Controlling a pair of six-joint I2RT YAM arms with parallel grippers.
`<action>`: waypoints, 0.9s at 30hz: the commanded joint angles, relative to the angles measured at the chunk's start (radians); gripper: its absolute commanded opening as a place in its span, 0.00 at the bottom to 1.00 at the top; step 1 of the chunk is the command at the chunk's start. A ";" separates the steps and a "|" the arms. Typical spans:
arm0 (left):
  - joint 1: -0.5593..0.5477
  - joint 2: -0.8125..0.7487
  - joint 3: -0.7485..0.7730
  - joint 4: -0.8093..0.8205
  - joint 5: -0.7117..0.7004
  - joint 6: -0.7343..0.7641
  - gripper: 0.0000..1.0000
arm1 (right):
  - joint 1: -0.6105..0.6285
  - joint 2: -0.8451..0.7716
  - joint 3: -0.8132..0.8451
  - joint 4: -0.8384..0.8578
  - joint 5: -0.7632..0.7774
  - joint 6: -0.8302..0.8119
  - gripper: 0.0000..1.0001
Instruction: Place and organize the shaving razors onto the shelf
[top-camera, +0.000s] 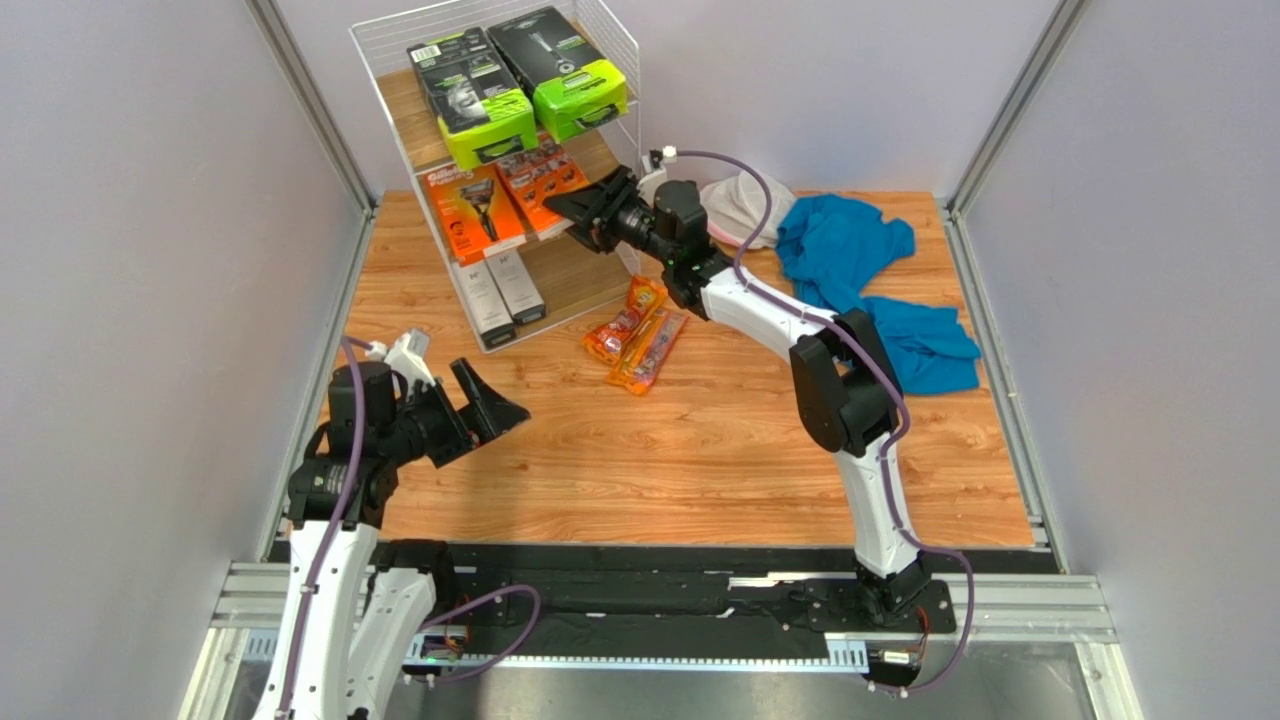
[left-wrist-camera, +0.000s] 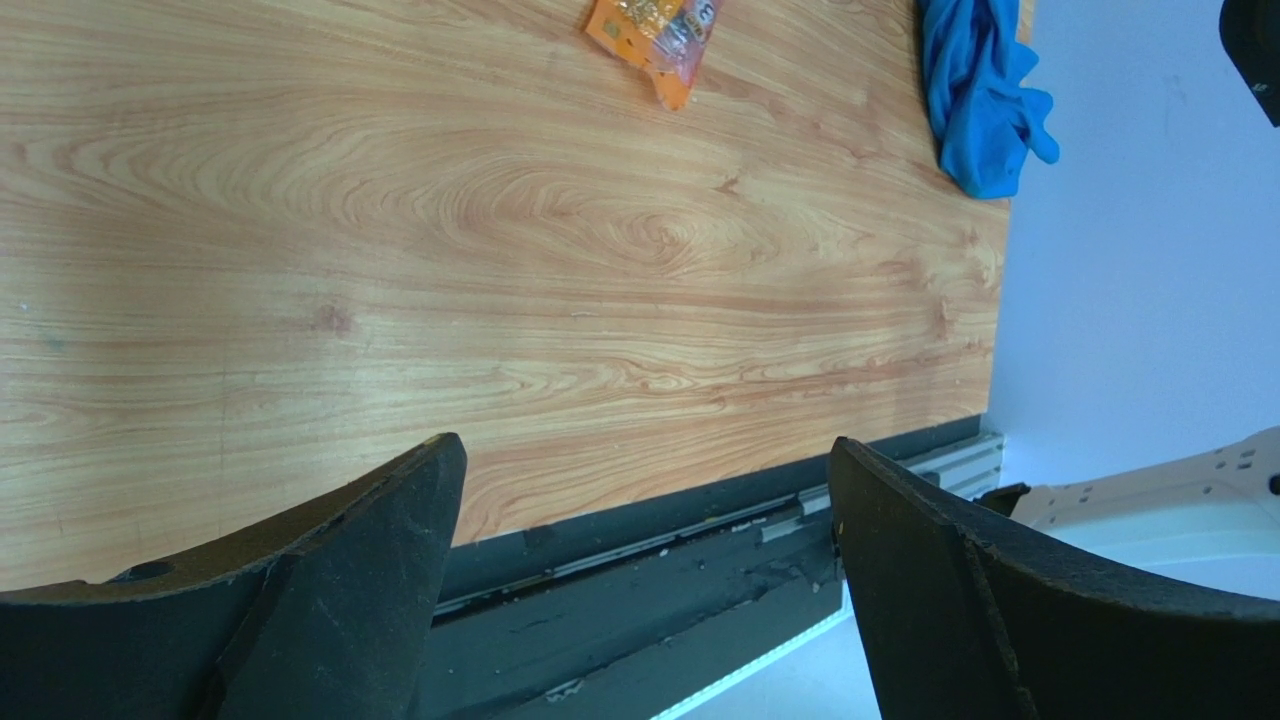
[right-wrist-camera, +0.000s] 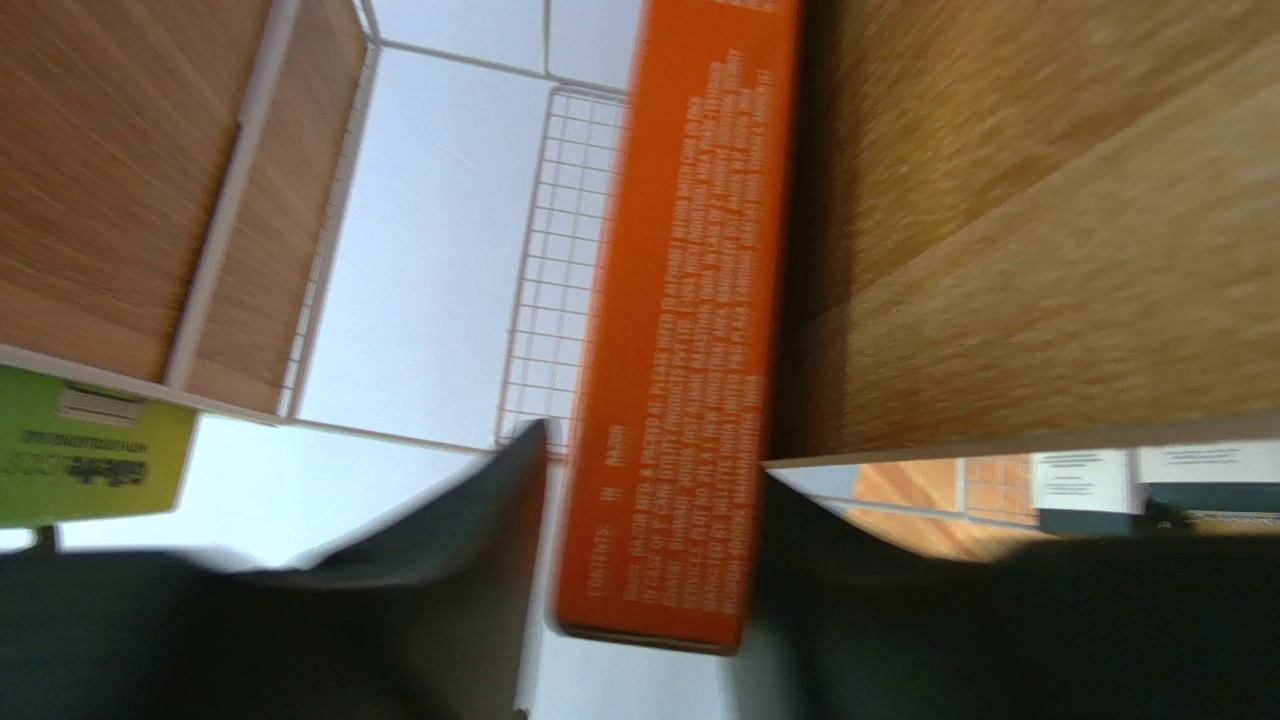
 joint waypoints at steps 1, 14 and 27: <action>0.006 -0.017 0.008 0.003 0.027 0.021 0.99 | 0.013 -0.050 -0.032 0.036 0.016 0.005 0.62; 0.006 -0.038 -0.017 0.001 0.029 0.026 0.99 | 0.016 -0.173 -0.190 -0.007 0.044 -0.023 0.96; 0.006 -0.052 -0.024 -0.003 0.022 0.044 0.99 | 0.025 -0.460 -0.710 0.187 0.067 -0.027 1.00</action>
